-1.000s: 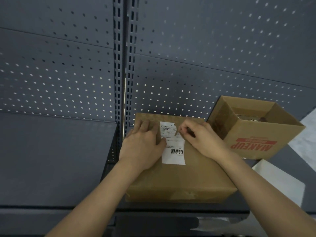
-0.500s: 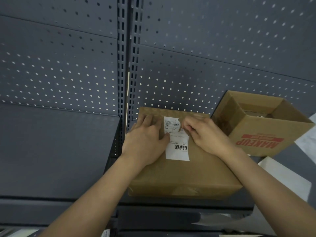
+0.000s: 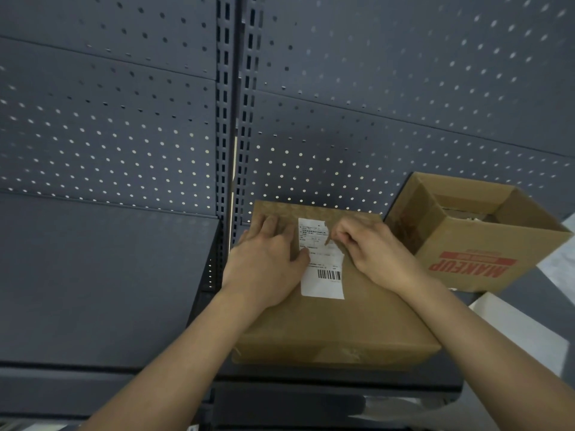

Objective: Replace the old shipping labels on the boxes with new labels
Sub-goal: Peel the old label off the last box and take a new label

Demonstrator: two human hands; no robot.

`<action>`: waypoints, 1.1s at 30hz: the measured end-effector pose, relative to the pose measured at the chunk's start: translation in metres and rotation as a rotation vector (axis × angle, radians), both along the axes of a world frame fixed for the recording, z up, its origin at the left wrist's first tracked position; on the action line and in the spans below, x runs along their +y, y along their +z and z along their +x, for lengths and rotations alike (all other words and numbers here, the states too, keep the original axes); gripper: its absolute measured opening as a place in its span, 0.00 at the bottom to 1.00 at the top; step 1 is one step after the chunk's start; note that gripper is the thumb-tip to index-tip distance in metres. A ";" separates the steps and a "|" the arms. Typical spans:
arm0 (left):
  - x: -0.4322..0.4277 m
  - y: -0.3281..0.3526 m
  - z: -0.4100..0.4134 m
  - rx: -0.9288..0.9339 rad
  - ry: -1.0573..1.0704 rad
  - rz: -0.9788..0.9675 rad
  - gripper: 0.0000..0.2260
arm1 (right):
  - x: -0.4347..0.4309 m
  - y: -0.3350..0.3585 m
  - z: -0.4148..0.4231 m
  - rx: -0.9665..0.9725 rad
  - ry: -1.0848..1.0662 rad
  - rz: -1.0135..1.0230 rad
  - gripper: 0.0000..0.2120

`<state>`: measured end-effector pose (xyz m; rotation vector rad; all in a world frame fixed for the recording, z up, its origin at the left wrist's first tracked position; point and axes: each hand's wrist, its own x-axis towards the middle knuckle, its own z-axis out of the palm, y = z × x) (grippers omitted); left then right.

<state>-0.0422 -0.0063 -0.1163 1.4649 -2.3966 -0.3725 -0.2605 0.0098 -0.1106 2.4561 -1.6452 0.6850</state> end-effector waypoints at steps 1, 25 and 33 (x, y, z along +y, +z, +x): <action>0.000 0.000 0.000 -0.002 0.000 -0.003 0.26 | 0.000 0.001 0.002 0.027 0.012 -0.013 0.19; -0.001 -0.001 0.000 0.011 0.003 -0.003 0.27 | 0.005 0.022 0.016 -0.179 -0.165 0.241 0.07; -0.002 -0.003 -0.001 0.013 0.004 0.001 0.27 | -0.001 0.018 0.029 0.177 -0.145 0.149 0.14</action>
